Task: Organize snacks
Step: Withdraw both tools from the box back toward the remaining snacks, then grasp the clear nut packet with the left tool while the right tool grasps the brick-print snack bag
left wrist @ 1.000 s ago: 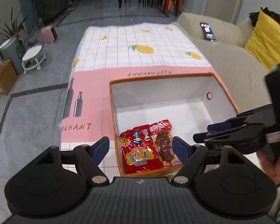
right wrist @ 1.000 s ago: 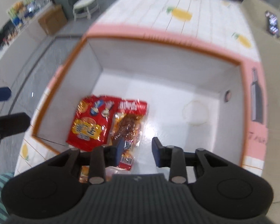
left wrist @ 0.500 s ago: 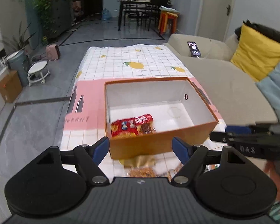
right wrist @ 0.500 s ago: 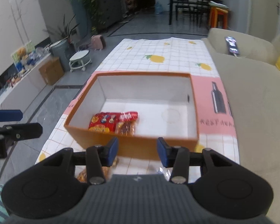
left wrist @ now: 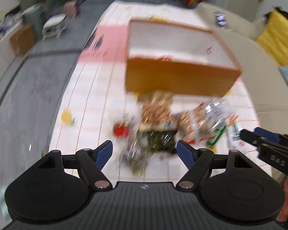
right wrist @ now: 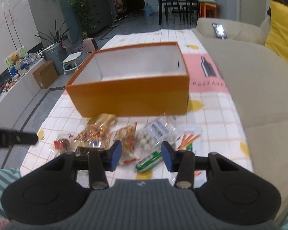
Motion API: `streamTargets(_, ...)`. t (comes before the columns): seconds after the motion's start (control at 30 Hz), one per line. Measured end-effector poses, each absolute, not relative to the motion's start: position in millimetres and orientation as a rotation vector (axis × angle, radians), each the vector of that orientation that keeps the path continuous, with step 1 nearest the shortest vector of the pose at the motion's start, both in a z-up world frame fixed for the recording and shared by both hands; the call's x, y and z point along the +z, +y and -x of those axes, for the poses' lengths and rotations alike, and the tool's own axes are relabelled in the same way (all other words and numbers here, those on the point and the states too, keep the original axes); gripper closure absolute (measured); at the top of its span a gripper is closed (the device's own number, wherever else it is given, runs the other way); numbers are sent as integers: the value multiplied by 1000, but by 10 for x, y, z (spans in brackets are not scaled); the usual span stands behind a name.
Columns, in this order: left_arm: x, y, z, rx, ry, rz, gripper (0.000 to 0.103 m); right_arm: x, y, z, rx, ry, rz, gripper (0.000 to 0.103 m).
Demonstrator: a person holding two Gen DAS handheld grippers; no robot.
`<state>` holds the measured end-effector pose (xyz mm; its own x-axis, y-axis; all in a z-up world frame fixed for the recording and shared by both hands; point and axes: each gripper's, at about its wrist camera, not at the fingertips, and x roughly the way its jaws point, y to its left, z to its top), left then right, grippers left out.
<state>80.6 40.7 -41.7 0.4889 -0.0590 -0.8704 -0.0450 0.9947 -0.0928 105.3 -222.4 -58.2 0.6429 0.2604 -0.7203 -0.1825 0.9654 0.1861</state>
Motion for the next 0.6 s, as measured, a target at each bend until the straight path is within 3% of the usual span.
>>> streamTargets(0.53, -1096, 706, -994, 240, 1215, 473, 16, -930, -1858, -1439, 293, 932, -10, 59)
streamTargets(0.6, -1133, 682, -1038, 260, 1229, 460, 16, -986, -1791, -1513, 309, 950, -2, 49)
